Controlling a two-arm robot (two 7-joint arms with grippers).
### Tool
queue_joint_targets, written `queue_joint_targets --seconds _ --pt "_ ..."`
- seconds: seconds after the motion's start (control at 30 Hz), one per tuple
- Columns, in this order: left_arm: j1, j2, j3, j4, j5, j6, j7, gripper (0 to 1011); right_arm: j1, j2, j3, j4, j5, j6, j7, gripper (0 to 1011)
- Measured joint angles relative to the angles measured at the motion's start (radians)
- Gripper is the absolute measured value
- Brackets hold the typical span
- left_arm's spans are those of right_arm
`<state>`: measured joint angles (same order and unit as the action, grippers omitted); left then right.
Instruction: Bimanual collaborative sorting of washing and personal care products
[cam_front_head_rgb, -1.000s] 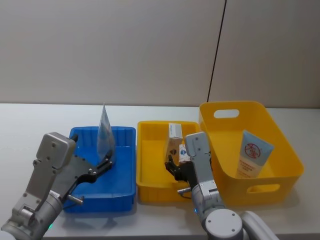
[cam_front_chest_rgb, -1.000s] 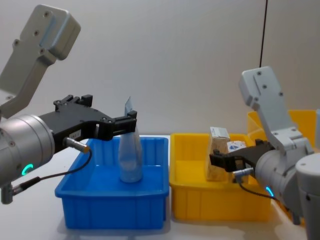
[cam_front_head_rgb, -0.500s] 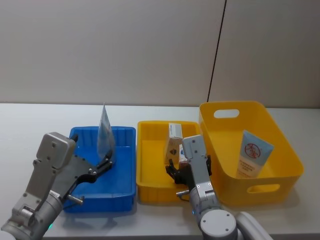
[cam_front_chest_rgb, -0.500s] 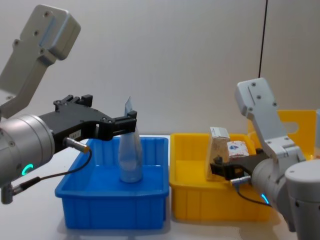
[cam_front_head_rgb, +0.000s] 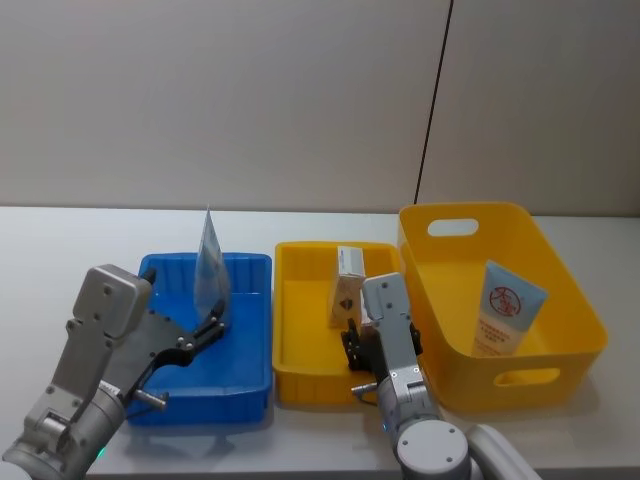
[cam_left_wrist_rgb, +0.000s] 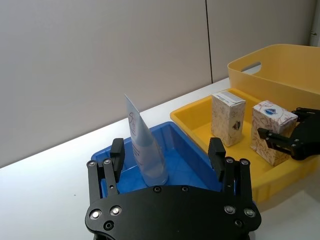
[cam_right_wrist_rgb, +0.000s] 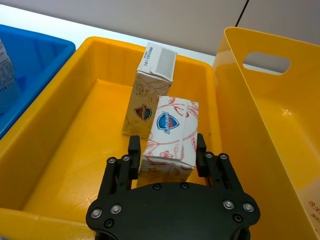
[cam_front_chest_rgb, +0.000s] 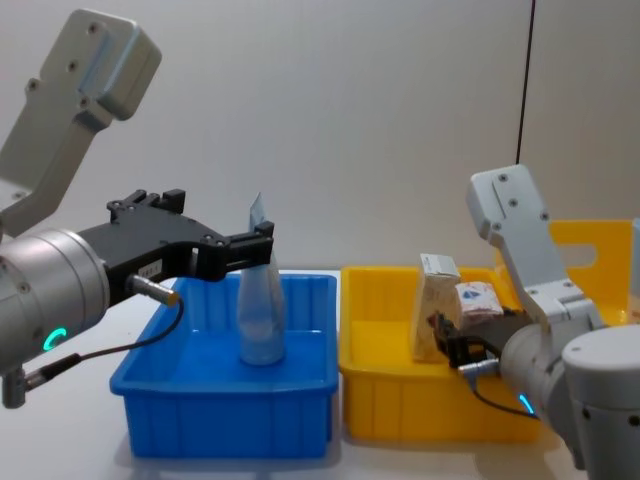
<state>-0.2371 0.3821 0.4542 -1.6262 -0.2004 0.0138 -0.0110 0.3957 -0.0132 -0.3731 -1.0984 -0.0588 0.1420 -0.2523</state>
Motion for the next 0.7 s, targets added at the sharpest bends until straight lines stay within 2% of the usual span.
queue_joint_targets --seconds 0.23,0.33,0.57,0.7 --pt "0.000 0.000 0.000 0.000 0.000 0.000 0.000 1001 0.002 -0.002 0.001 0.004 -0.001 0.000 -0.001 430" --pt "0.000 0.000 0.000 0.000 0.000 0.000 0.000 1001 0.001 -0.002 0.002 0.003 -0.002 -0.004 0.000 391" --pt "0.000 0.000 0.000 0.000 0.000 0.000 0.000 1001 -0.009 0.004 0.004 -0.019 0.000 -0.032 0.012 391" --pt "0.000 0.000 0.000 0.000 0.000 0.000 0.000 1001 -0.021 0.009 0.010 -0.048 0.007 -0.067 0.028 390"
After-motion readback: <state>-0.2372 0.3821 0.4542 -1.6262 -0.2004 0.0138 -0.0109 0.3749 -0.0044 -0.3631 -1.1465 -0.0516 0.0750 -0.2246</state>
